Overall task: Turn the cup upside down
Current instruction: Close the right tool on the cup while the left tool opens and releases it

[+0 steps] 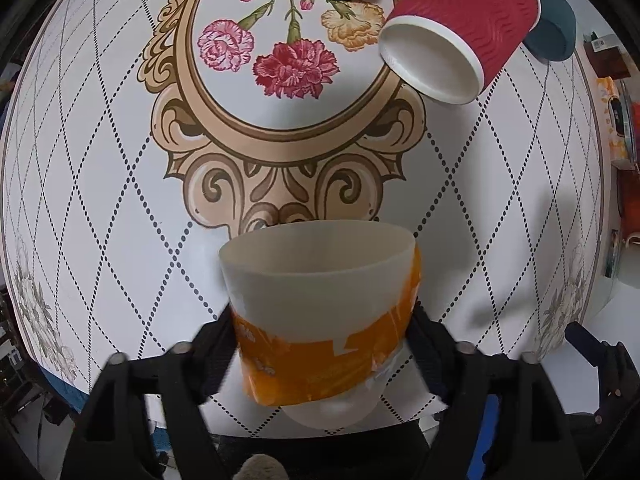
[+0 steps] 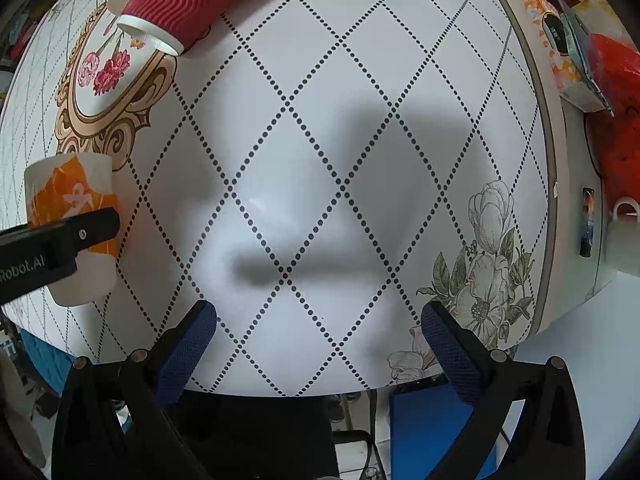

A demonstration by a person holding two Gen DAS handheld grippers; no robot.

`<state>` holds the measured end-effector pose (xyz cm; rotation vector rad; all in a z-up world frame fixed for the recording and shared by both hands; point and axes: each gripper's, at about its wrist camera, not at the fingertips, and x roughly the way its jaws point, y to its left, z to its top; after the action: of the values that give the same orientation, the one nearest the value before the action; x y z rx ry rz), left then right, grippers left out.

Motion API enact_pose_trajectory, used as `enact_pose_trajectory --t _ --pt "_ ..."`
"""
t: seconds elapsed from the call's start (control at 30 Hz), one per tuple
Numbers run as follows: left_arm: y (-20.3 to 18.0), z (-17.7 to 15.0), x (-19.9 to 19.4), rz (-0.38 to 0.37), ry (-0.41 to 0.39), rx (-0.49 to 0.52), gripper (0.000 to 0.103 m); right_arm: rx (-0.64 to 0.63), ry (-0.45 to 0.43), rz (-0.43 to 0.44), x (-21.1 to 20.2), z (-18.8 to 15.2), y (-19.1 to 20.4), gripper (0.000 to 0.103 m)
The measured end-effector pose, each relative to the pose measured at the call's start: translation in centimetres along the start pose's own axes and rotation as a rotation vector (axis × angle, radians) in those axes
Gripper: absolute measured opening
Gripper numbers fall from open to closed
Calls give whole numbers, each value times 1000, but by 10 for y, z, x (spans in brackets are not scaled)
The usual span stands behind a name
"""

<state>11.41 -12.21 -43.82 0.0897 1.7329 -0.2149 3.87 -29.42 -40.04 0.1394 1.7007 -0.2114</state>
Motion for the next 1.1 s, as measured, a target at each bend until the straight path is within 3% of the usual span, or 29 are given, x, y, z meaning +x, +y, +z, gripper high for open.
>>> enact_pose_trajectory --t 0.03,0.3,0.47,0.63,0.8,0.93,1.1 --pt "2 -2 -2 -8 -2 -4 94 5 -3 6 -2 1 -1 103" --pt "33 -17 -46 -45 -78 -78 94 34 -29 103 -34 7 -2 103" --pt "67 -33 -69 29 -140 -141 94 20 -53 202 -61 17 22 103" --pt "114 -40 -78 75 -140 -202 94 -31 -53 266 -66 24 67 99" --pt "150 -50 -72 86 -114 -255 94 -53 -27 297 -59 30 109 86" --pt "165 -62 -64 86 -105 -279 94 -69 -2 300 -53 33 122 70" --pt "179 -70 -66 68 -103 -300 94 -75 14 305 -46 36 133 64"
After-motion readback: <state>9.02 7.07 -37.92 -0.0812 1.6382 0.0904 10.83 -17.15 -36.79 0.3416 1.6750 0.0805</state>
